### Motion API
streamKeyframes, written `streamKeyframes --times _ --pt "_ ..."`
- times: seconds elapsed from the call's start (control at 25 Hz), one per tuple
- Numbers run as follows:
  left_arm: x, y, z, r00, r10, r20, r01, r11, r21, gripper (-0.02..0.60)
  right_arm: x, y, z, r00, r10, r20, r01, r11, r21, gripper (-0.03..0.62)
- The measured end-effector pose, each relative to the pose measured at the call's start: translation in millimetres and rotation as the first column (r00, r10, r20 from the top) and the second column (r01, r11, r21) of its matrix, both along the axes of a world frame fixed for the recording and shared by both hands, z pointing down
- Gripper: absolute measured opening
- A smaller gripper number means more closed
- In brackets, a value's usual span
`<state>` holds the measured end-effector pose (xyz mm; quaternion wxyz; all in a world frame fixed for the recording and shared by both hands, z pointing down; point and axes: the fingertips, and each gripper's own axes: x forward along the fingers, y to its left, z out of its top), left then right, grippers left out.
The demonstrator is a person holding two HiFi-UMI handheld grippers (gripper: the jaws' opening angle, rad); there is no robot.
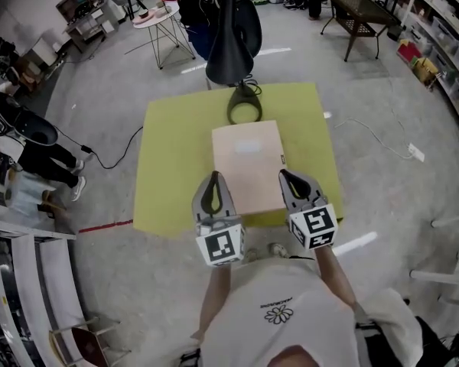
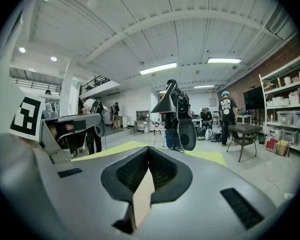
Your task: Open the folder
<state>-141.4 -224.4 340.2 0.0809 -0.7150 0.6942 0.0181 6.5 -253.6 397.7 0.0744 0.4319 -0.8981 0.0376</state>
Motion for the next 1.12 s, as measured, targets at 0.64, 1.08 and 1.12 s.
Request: streamKeyframes --times 0.64,1.08,1.12 --pt "98.1 -18.9 73.1 0.803 0.582 0.13 -0.519 0.789 -0.329 0.185 66.0 0.8 57.3 0.876 0.075 0.476 0.111 0.93 -0.351 0.077" --pt "137.0 28.1 206.3 0.408 0.867 0.287 -0.421 0.457 -0.784 0.241 80.0 26.8 159.6 0.61 0.336 0.718 0.33 0.716 -0.615 0.061" --pt "135.6 28.6 210.6 0.393 0.868 0.304 -0.401 0.459 -0.793 0.241 79.1 29.2 166.1 0.601 0.348 0.719 0.34 0.703 -0.624 0.058"
